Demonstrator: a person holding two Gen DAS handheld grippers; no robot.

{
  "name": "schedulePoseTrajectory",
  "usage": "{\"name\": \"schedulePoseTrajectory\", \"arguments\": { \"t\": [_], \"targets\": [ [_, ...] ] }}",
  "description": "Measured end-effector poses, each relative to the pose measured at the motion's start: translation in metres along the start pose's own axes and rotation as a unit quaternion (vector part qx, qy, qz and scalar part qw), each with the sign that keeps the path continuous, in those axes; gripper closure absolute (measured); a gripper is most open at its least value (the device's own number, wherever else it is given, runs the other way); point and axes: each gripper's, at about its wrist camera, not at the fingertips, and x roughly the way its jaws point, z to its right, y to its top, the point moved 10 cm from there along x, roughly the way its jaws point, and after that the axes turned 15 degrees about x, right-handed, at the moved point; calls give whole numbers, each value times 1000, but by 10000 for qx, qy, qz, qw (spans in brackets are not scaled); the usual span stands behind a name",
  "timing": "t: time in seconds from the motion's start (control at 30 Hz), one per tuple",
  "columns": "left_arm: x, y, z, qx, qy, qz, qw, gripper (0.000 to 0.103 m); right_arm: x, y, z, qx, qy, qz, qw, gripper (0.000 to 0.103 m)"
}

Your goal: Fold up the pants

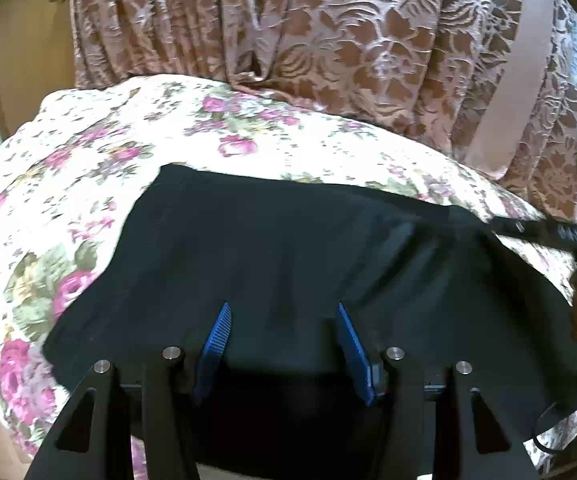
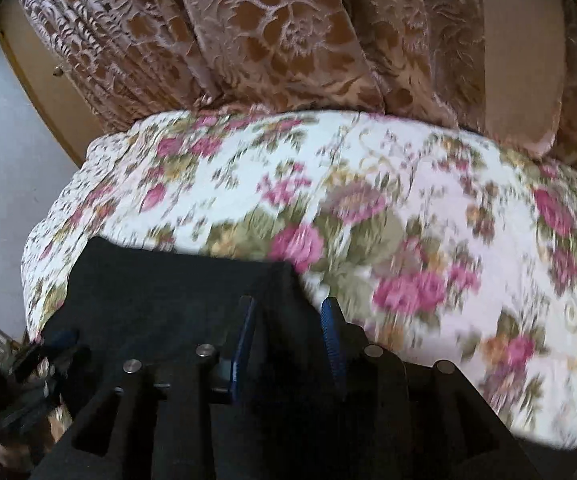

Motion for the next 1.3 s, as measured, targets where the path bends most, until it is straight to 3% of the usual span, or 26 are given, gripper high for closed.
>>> {"name": "schedulePoseTrajectory", "arguments": {
  "t": [0.1,0.27,0.37,0.7,0.93,1.13,1.3],
  "targets": [
    [12,-17,-14,-72,307,-387,9988,48,8,-25,8,154,-64,-215,9996,67],
    [9,-16,-11,-6,355,-309,9989,46,19,-33,29,567,-147,-301,9978,77],
    [-5,-4,-4,-119,169,-39,9998,46,-1,-28,23,593,-24,-73,9982,74],
    [-37,16,23,25,41,294,9996,46,-78,-56,56,456,-945,788,9914,65],
    [-61,8,43,289,-31,499,9983,46,-110,-60,108,1351,-1203,1129,9770,64],
    [-66,-5,22,-46,59,396,9992,46,-121,-66,109,1475,-1130,1207,9751,64],
    [-80,-26,-31,-654,177,387,9970,46,-123,-90,95,1262,-861,1038,9828,64]
  ]
}}
